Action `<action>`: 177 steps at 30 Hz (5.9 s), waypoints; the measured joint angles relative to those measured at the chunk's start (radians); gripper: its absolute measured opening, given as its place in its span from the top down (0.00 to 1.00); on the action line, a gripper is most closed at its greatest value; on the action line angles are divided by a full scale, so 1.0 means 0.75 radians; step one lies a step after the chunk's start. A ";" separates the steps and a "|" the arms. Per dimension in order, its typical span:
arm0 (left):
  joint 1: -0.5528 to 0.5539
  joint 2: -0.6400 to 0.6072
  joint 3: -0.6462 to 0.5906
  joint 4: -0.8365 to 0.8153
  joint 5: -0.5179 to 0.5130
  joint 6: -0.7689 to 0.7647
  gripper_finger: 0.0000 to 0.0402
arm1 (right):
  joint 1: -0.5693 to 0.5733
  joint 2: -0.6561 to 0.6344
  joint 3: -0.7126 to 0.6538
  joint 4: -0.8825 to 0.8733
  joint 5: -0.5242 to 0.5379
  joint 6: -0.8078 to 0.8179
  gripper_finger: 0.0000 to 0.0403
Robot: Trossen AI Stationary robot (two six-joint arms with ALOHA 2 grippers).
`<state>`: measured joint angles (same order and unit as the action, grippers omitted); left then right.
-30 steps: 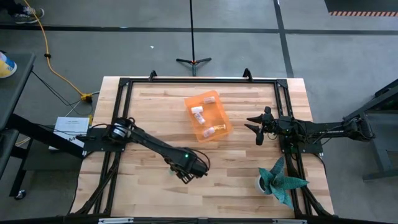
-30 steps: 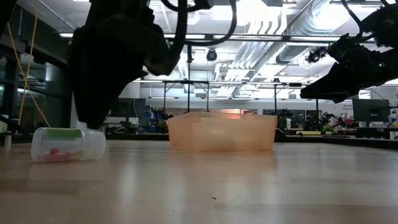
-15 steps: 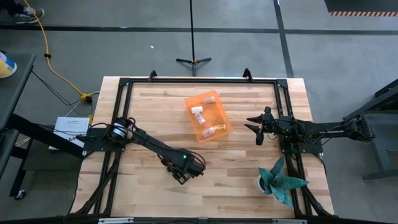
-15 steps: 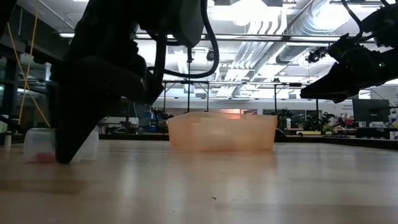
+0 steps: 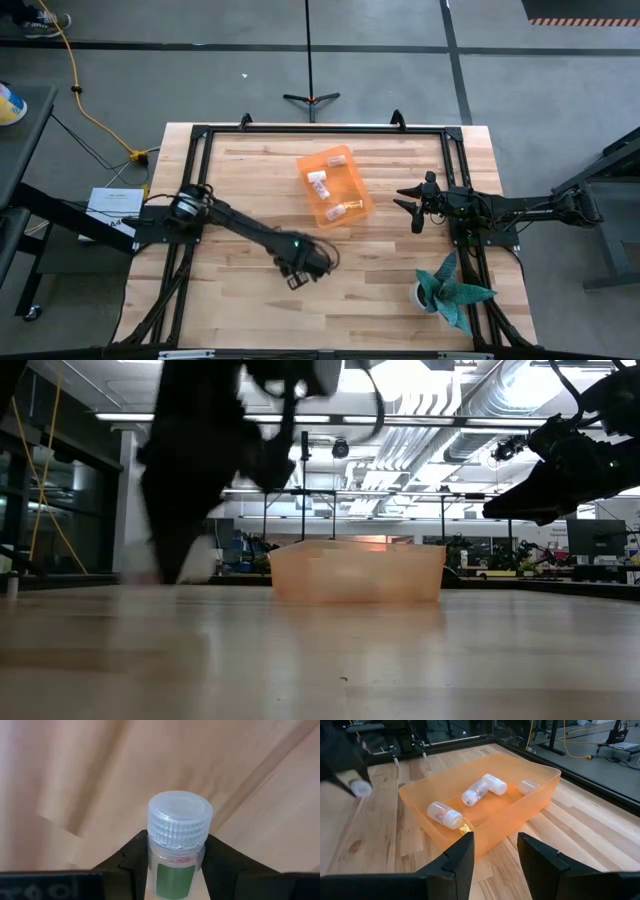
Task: Pick and place pill bottles into a basket
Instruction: Put the transparent pill bottle into the orange bin, then return to Home Position
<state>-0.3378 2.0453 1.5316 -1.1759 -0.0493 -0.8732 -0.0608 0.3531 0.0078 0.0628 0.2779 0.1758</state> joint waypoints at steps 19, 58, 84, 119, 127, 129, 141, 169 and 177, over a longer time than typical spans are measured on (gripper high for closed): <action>0.575 -0.156 0.162 0.579 -0.153 1.145 0.55 | 0.000 0.000 0.000 -0.001 0.004 0.001 0.65; 0.869 0.062 0.161 0.756 0.291 1.360 0.41 | 0.000 0.000 0.000 0.009 0.092 0.020 0.65; 0.729 -1.378 -1.554 2.053 0.455 1.169 0.85 | 0.000 0.000 0.000 0.090 -0.049 -0.029 0.65; 0.405 -2.719 -1.933 1.389 0.180 1.269 0.85 | 0.042 -0.107 0.000 0.335 -0.300 -0.143 0.65; 0.405 -2.718 -1.933 1.438 0.323 1.260 0.89 | 0.075 -0.178 0.000 0.279 -0.240 -0.179 0.65; 0.406 -2.718 -1.933 1.435 0.323 1.257 0.91 | 0.075 -0.178 0.000 0.283 -0.242 -0.106 0.65; 0.406 -2.718 -1.933 1.414 0.322 1.260 0.75 | 0.075 -0.175 0.000 0.274 -0.145 0.079 0.65; 0.406 -2.718 -1.931 1.415 0.318 1.262 0.64 | 0.075 -0.175 0.000 0.271 -0.144 0.079 0.64; 0.406 -2.718 -1.931 1.415 0.319 1.262 0.64 | 0.075 -0.175 0.000 0.271 -0.145 0.079 0.64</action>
<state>-0.0332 0.0070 0.0830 -0.1150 0.1898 0.0731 -0.0044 0.2218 0.0081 0.2661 0.1692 0.2352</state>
